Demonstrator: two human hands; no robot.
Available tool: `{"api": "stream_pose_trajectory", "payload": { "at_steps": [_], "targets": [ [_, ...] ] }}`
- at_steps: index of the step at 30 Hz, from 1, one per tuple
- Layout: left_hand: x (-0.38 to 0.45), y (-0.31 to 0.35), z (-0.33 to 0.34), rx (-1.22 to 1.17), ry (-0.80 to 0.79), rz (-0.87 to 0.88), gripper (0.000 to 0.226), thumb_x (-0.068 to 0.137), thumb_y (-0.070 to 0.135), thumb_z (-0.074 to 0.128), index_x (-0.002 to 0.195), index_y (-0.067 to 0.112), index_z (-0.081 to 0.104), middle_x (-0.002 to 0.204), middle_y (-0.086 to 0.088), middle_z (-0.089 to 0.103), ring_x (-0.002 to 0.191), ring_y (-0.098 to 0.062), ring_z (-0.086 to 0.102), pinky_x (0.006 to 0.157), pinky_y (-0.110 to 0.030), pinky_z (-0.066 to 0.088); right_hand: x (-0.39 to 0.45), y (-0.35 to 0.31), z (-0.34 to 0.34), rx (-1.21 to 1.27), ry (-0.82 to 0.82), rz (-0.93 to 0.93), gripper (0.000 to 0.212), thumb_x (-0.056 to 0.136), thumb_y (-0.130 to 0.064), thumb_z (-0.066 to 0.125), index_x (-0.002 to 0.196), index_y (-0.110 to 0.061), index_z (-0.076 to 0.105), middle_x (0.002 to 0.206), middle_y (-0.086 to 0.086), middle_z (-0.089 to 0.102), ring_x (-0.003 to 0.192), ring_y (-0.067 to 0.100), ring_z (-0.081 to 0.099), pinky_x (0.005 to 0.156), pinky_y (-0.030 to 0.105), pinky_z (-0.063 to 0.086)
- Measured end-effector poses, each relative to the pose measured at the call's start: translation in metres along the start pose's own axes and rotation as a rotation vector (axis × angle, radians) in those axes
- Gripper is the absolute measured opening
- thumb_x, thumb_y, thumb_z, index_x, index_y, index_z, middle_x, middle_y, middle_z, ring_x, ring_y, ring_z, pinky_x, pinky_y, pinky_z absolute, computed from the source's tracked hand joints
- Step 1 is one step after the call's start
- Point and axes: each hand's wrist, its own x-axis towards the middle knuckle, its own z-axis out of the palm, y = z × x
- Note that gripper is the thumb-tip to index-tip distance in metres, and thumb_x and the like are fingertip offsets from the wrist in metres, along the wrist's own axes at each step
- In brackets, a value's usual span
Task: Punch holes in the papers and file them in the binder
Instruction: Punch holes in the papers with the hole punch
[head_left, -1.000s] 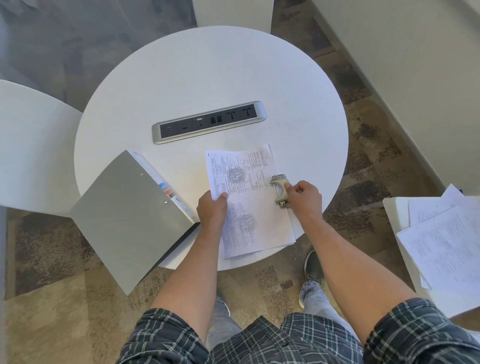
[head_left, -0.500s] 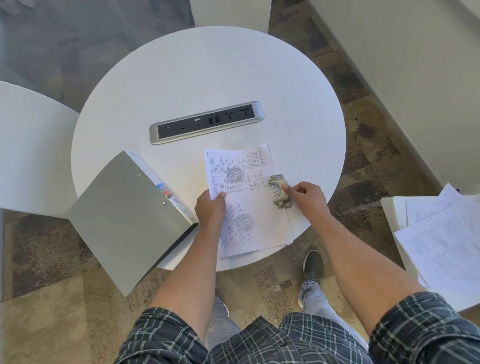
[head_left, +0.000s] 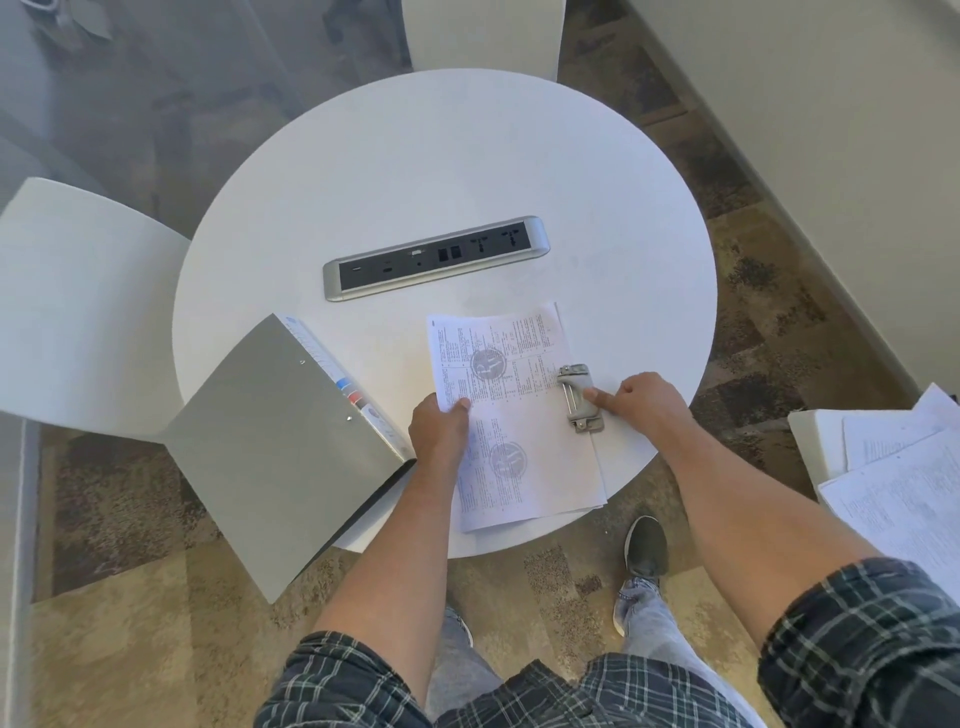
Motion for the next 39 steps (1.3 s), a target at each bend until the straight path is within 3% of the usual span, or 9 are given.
{"api": "stream_pose_trajectory", "payload": {
  "at_steps": [5,7,10,14,22,27,35,39],
  "targets": [
    [0.0,0.0,-0.001,0.017,-0.003,0.017,0.012,0.096,0.026,0.063,0.101,0.016,0.066,0.1,0.0,0.069,0.09,-0.024,0.063,0.076,-0.03,0.045,-0.013,0.001,0.005,-0.011,0.082,-0.069,0.049,0.087,-0.066,0.067,0.076,-0.02,0.054,0.076,-0.005,0.059,0.07,0.018,0.057,0.06,0.031,0.039],
    [-0.003,-0.001,-0.003,0.016,-0.007,0.03,0.011,0.096,0.025,0.063,0.101,0.016,0.066,0.098,0.001,0.068,0.089,-0.024,0.062,0.075,-0.029,0.044,-0.018,0.001,0.007,0.056,0.095,-0.192,0.033,0.092,-0.058,0.066,0.09,-0.025,0.064,0.088,-0.009,0.063,0.08,0.015,0.061,0.066,0.033,0.044],
    [-0.007,-0.002,-0.006,0.021,-0.012,0.051,0.016,0.097,0.025,0.062,0.107,0.014,0.069,0.1,0.0,0.069,0.09,-0.024,0.063,0.075,-0.029,0.045,-0.025,0.004,0.009,0.172,0.107,-0.238,0.023,0.098,-0.042,0.066,0.093,-0.02,0.07,0.087,-0.008,0.067,0.079,0.013,0.062,0.066,0.031,0.047],
    [-0.013,-0.001,-0.008,0.017,0.0,0.072,0.018,0.097,0.024,0.062,0.109,0.013,0.069,0.099,0.001,0.067,0.089,-0.024,0.062,0.074,-0.028,0.045,-0.024,0.004,0.002,0.257,0.131,-0.148,0.026,0.1,-0.031,0.063,0.091,-0.008,0.069,0.075,-0.002,0.064,0.067,0.016,0.056,0.056,0.028,0.039],
    [-0.019,-0.001,-0.012,0.02,-0.002,0.074,0.017,0.098,0.026,0.062,0.105,0.013,0.07,0.099,0.0,0.069,0.086,-0.023,0.062,0.073,-0.028,0.044,-0.014,0.006,-0.005,0.192,0.252,-0.043,0.024,0.104,-0.032,0.055,0.094,-0.012,0.064,0.078,-0.002,0.065,0.067,0.014,0.057,0.055,0.029,0.039],
    [-0.018,-0.005,-0.014,0.006,-0.05,0.067,0.019,0.096,0.03,0.064,0.104,0.014,0.07,0.1,0.0,0.072,0.089,-0.024,0.066,0.075,-0.031,0.051,-0.007,0.004,-0.011,0.134,0.288,0.01,0.029,0.104,-0.034,0.053,0.108,-0.008,0.067,0.097,0.009,0.072,0.088,0.029,0.068,0.069,0.035,0.05],
    [-0.019,-0.004,-0.005,0.003,-0.129,0.077,0.02,0.096,0.03,0.064,0.107,0.015,0.07,0.105,-0.001,0.072,0.093,-0.023,0.067,0.077,-0.032,0.053,-0.005,0.002,-0.011,0.095,0.295,0.058,0.033,0.104,-0.035,0.051,0.11,-0.006,0.067,0.096,0.011,0.072,0.089,0.031,0.068,0.075,0.04,0.056],
    [-0.021,-0.001,-0.002,0.064,-0.111,0.079,0.022,0.095,0.031,0.065,0.106,0.013,0.063,0.104,-0.001,0.068,0.087,-0.019,0.063,0.065,-0.028,0.045,-0.007,0.003,-0.011,0.098,0.296,0.057,0.033,0.104,-0.035,0.051,0.112,-0.008,0.067,0.097,0.011,0.073,0.09,0.032,0.068,0.074,0.037,0.053]
  ]
}}
